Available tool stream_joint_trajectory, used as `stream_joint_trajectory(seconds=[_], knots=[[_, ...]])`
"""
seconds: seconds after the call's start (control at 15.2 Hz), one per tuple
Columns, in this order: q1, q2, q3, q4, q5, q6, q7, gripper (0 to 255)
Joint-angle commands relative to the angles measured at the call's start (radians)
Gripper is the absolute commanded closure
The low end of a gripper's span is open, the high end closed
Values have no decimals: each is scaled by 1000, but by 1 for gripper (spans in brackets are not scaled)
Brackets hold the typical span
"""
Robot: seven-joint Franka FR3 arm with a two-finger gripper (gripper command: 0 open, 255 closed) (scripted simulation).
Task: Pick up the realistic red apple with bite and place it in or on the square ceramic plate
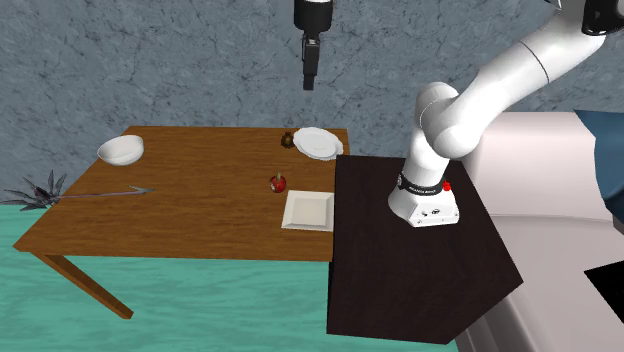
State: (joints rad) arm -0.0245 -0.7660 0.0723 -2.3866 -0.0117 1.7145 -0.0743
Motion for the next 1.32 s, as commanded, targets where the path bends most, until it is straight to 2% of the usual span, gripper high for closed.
stream_joint_trajectory(seconds=[0.0, 0.59, 0.99, 1.25], knots=[[0, 0, 0, 0, 0, 0, 0, 0], [-33, 160, -117, -145, -1, 272, -105, 0], [-44, 334, -196, -184, 21, 458, -190, 0], [-42, 477, -247, -182, 62, 575, -263, 0]])
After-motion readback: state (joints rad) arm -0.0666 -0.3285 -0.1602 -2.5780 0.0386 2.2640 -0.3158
